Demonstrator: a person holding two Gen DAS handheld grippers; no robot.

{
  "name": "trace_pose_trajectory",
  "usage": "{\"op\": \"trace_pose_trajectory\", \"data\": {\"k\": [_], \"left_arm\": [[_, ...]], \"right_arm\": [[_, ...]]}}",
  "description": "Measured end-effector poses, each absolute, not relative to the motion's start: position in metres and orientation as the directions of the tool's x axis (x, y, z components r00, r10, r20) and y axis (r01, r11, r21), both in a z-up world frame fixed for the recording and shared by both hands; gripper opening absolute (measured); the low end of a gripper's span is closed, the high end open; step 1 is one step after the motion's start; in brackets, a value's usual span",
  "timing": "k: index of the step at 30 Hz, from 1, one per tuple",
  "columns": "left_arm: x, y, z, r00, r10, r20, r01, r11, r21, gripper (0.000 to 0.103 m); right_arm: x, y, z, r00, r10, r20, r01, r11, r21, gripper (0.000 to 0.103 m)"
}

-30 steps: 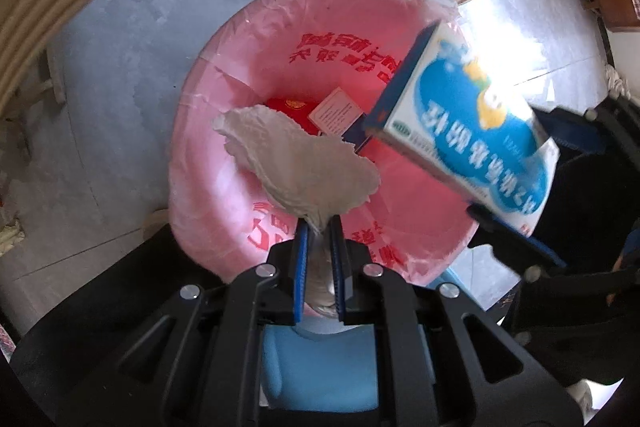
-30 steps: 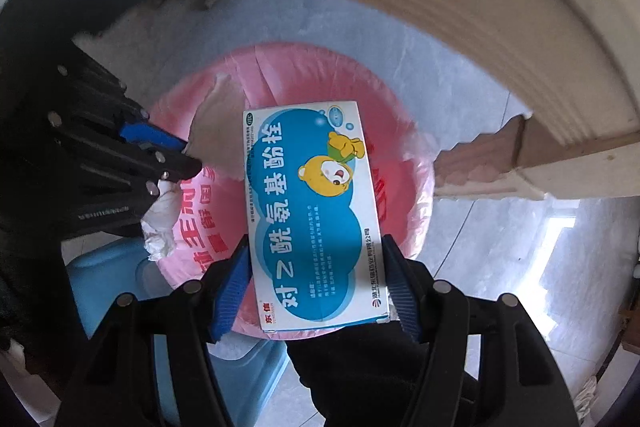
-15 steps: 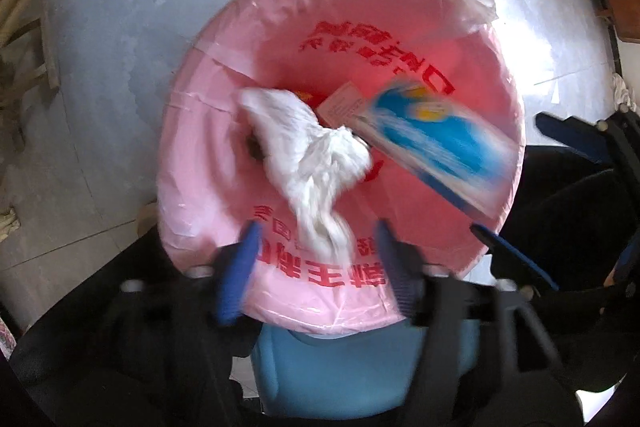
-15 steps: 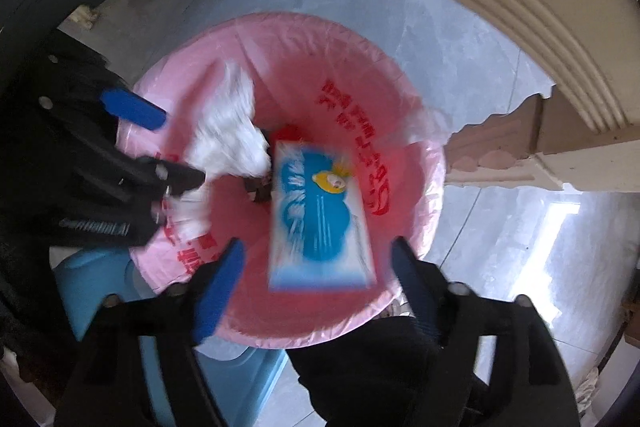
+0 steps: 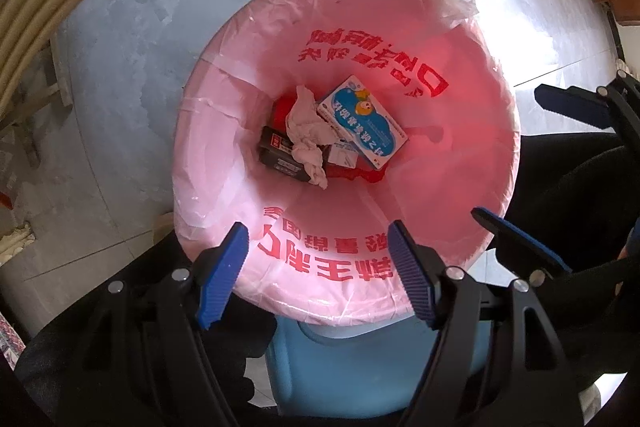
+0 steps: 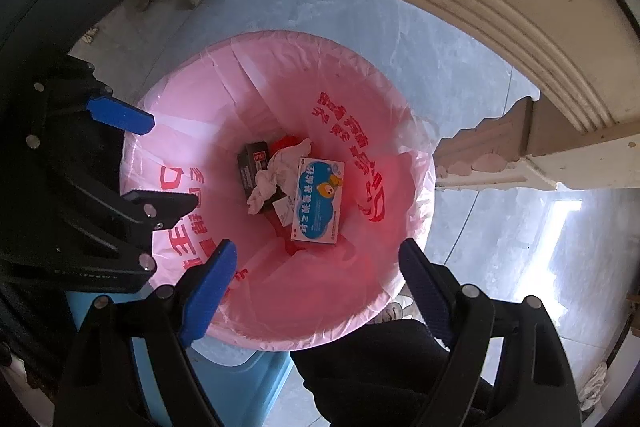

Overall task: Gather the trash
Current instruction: 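Raise both tools back over the table toward the snack box and candy bar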

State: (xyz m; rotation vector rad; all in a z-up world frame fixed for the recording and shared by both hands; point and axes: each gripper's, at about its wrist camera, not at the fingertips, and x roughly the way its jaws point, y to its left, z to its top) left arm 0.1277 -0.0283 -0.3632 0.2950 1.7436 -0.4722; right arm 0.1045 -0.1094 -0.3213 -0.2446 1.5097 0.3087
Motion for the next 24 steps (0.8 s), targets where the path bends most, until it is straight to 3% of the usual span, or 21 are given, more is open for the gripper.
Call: {"op": "trace_pose_trajectory", "data": {"k": [8, 11, 14, 16, 18, 21, 24], "left_arm": [[0.116, -0.019, -0.322, -0.153, -0.068, -0.986, 0.478, 0.868, -0.134, 0.071], [0.112, -0.010, -0.291, -0.107, -0.089, -0.990, 0.520, 0.844, -0.132, 0.071], [0.107, 0.000, -0.241, -0.053, -0.137, -0.989, 0.595, 0.791, -0.141, 0.071], [0.108, 0.010, -0.196, -0.017, -0.196, -0.980, 0.647, 0.745, -0.161, 0.071], [0.113, 0.018, -0.156, 0.010, -0.236, -0.972, 0.688, 0.707, -0.165, 0.071], [0.125, 0.024, -0.104, 0.060, -0.237, -0.970, 0.739, 0.663, -0.116, 0.089], [0.138, 0.027, -0.053, 0.131, -0.230, -0.964, 0.801, 0.597, -0.034, 0.089]], "right_arm": [[0.094, -0.113, -0.286, 0.098, 0.064, -0.993, -0.332, 0.943, 0.028, 0.081], [0.086, -0.115, -0.250, 0.153, 0.106, -0.982, -0.340, 0.939, 0.049, 0.081], [0.078, -0.120, -0.181, 0.299, 0.162, -0.941, -0.369, 0.929, 0.043, 0.082], [0.076, -0.124, -0.138, 0.381, 0.199, -0.903, -0.392, 0.919, 0.037, 0.093], [0.074, -0.132, -0.084, 0.489, 0.253, -0.835, -0.422, 0.906, 0.027, 0.096], [0.085, -0.137, -0.035, 0.534, 0.304, -0.789, -0.490, 0.872, 0.004, 0.096], [0.103, -0.138, 0.008, 0.551, 0.284, -0.785, -0.541, 0.837, -0.077, 0.096]]}}
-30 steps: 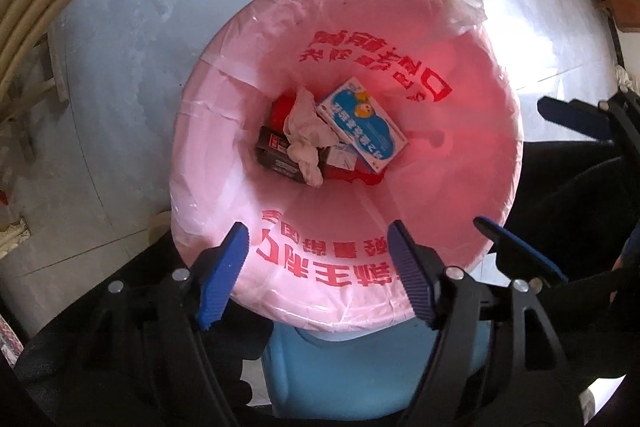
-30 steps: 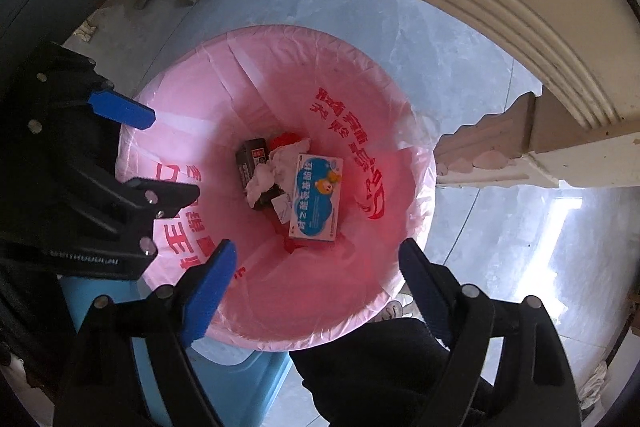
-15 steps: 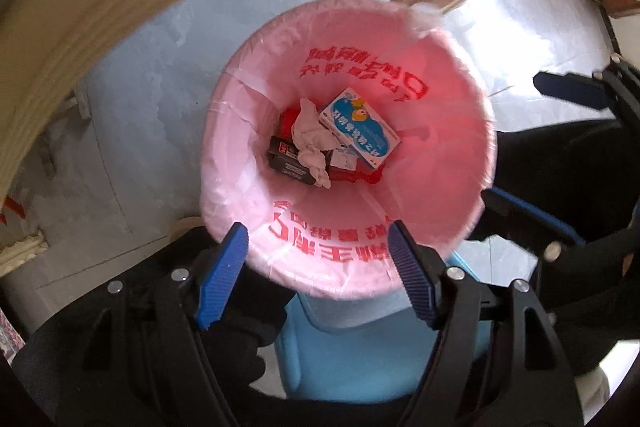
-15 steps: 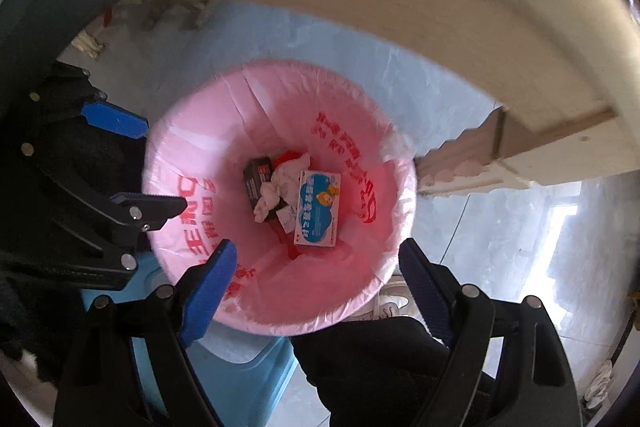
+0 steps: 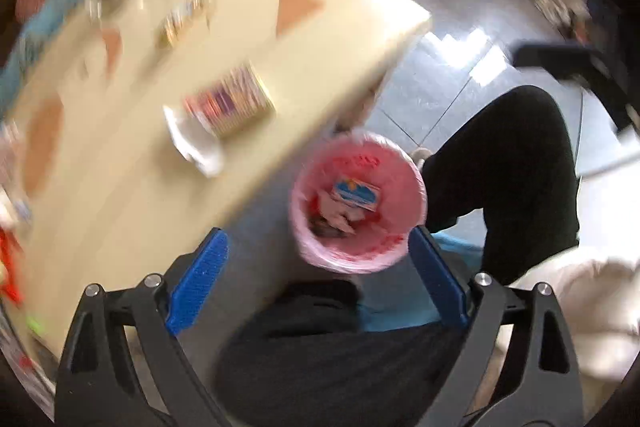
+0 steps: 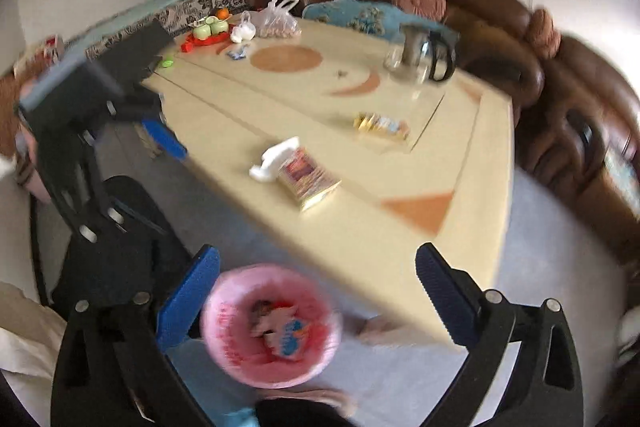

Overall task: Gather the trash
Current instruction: 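Raise both tools back over the table toward the snack box and candy bar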

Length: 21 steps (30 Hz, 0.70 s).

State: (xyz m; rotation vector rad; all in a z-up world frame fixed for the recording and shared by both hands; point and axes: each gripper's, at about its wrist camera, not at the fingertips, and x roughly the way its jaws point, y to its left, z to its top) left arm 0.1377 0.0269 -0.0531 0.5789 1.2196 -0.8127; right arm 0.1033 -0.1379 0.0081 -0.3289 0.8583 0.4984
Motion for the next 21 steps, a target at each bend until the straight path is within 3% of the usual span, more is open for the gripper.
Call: {"op": "trace_pose_trajectory", "data": {"k": [4, 10, 21], "left_arm": [[0.144, 0.023, 0.003, 0.158, -0.260, -0.953, 0.875, 0.484, 0.013, 0.090], [0.136, 0.004, 0.026, 0.111, -0.218, -0.969, 0.963, 0.263, 0.051, 0.090], [0.183, -0.017, 0.015, 0.002, -0.178, -0.984, 0.985, 0.169, -0.028, 0.090]], "right_arm": [[0.123, -0.134, 0.054, 0.520, 0.340, -0.784, -0.647, 0.755, -0.102, 0.096], [0.150, -0.130, 0.100, 0.480, 0.391, -0.785, -0.760, 0.632, -0.150, 0.096], [0.238, -0.129, 0.087, 0.356, 0.383, -0.852, -0.840, 0.531, -0.112, 0.096]]}}
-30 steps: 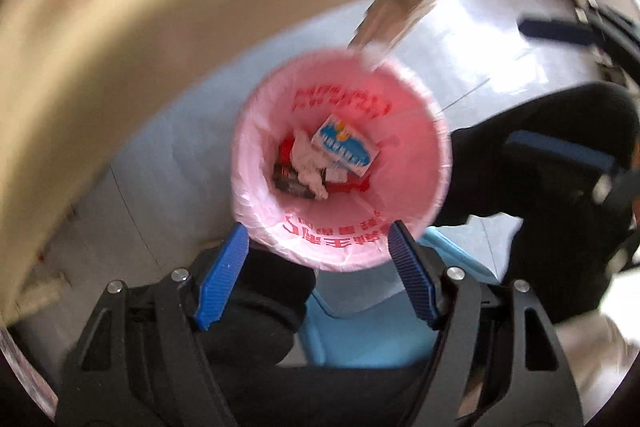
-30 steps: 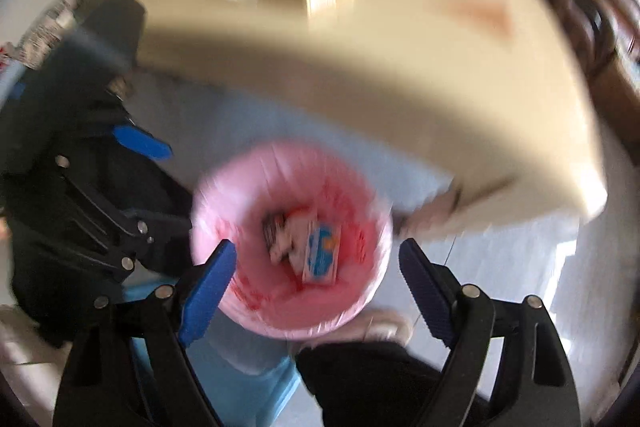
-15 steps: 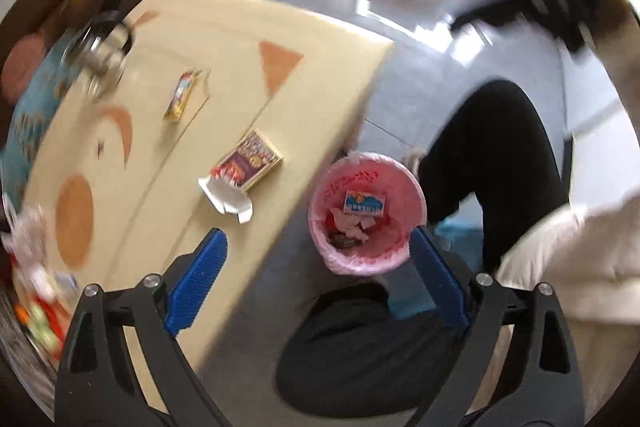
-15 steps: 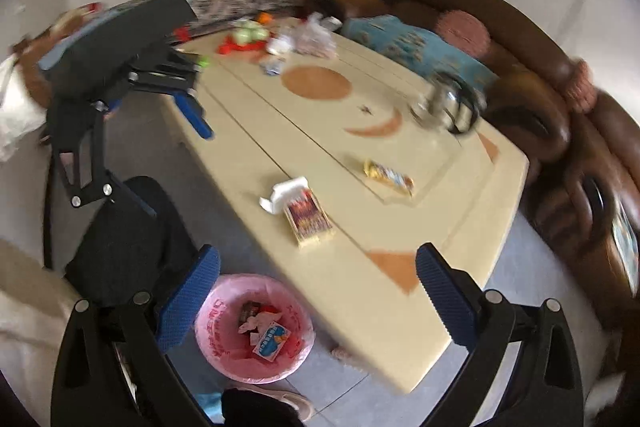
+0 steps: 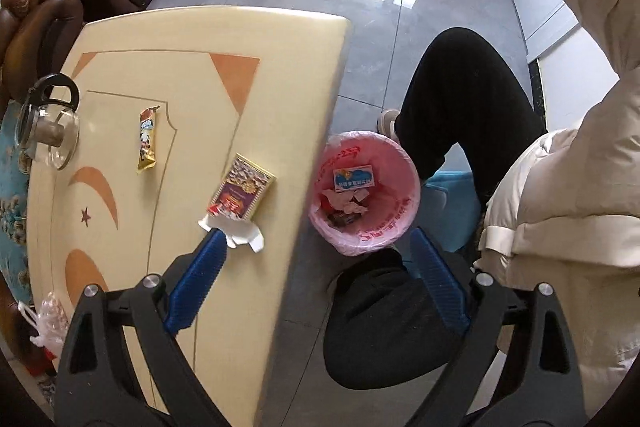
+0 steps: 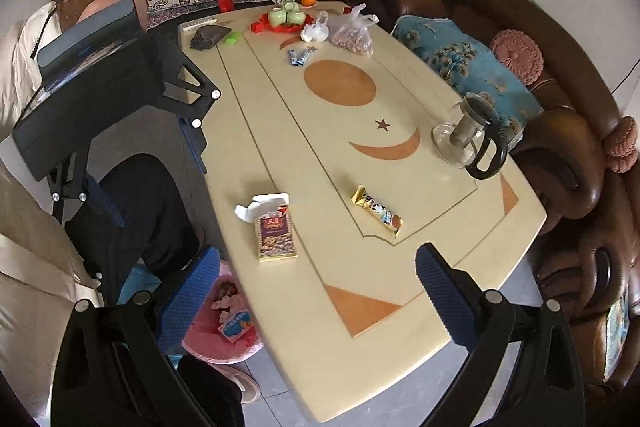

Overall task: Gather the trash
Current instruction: 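Raise both tools back over the table toward the snack box and candy bar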

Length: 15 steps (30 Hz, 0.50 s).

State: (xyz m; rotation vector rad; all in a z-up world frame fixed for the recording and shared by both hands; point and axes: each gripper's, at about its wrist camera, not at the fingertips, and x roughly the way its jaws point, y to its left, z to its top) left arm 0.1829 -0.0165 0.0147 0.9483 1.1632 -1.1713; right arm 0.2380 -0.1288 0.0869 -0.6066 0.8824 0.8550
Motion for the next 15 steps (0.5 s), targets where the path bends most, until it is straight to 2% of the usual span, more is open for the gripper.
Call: {"op": "trace_pose_trajectory", "data": {"k": [15], "left_arm": [[0.243, -0.035, -0.058, -0.091, -0.136, -0.986, 0.985, 0.132, -0.110, 0.090]], "right_arm": [[0.335, -0.121, -0.007, 0.176, 0.364, -0.915, -0.862, 0.506, 0.036, 0.096]]}}
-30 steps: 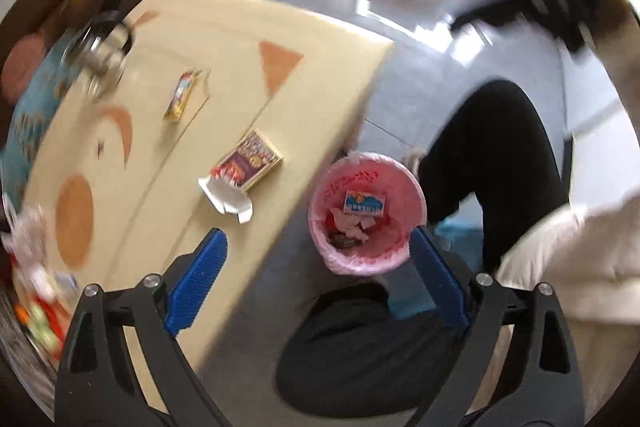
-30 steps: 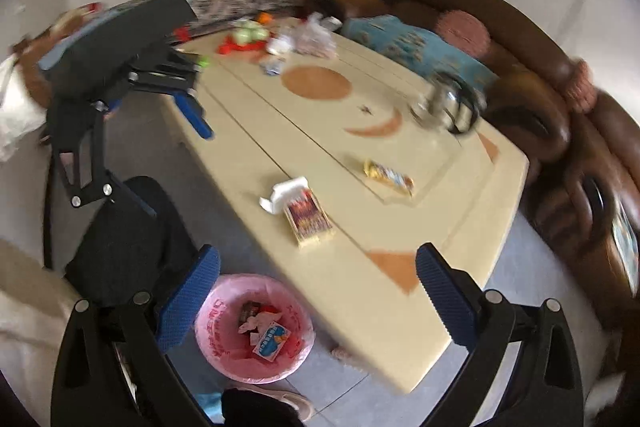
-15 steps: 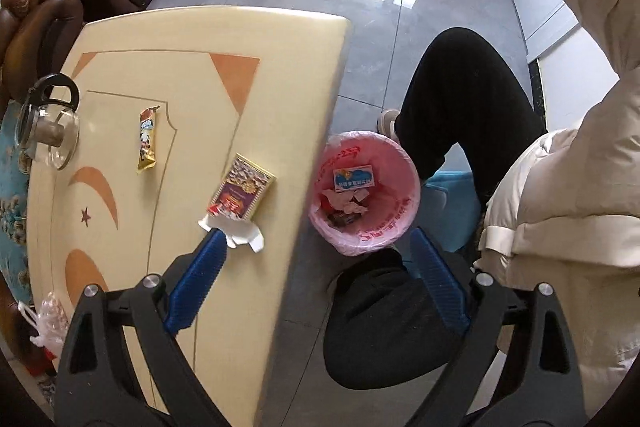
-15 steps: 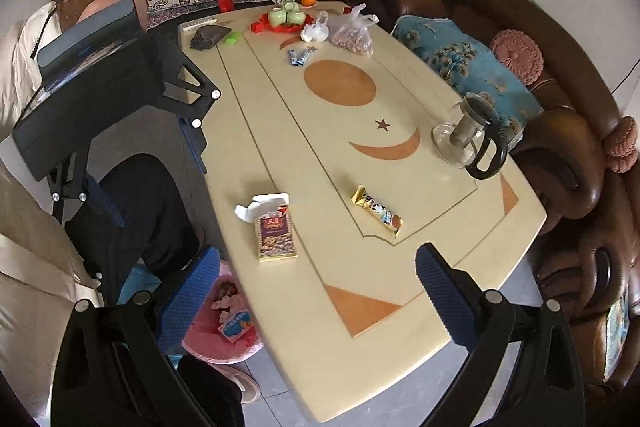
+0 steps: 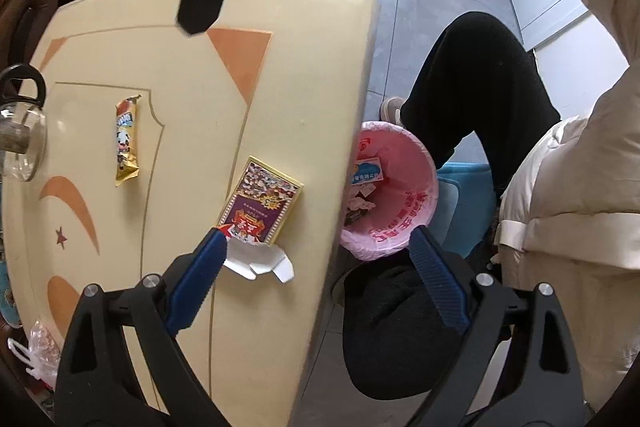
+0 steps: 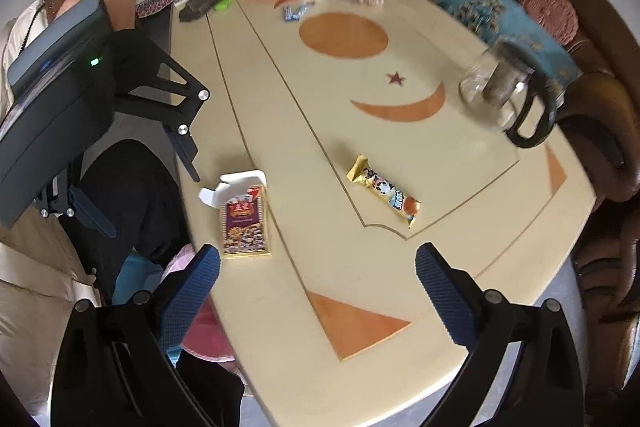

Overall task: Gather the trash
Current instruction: 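Raise both tools back over the table toward the snack box and candy bar, then lower the left tool onto the snack box while the right tool approaches the candy bar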

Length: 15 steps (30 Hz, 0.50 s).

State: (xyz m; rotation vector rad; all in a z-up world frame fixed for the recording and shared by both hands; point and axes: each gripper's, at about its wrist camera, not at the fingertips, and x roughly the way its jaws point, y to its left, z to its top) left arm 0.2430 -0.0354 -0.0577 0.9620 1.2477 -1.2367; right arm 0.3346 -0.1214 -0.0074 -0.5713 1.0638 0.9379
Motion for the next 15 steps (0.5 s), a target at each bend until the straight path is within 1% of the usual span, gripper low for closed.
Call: {"op": "trace_pose_trajectory", "data": {"k": [9, 15], "left_arm": [[0.261, -0.044, -0.102, -0.127, -0.097, -0.987, 0.985, 0.106, -0.137, 0.090], [0.270, -0.053, -0.131, -0.106, -0.044, -0.993, 0.990, 0.084, -0.110, 0.090]], "right_arm": [[0.389, -0.101, -0.072, 0.098, 0.310, -0.946, -0.868, 0.492, 0.071, 0.096], [0.419, -0.084, -0.111, 0.068, 0.252, -0.965, -0.880, 0.470, 0.061, 0.096]]}}
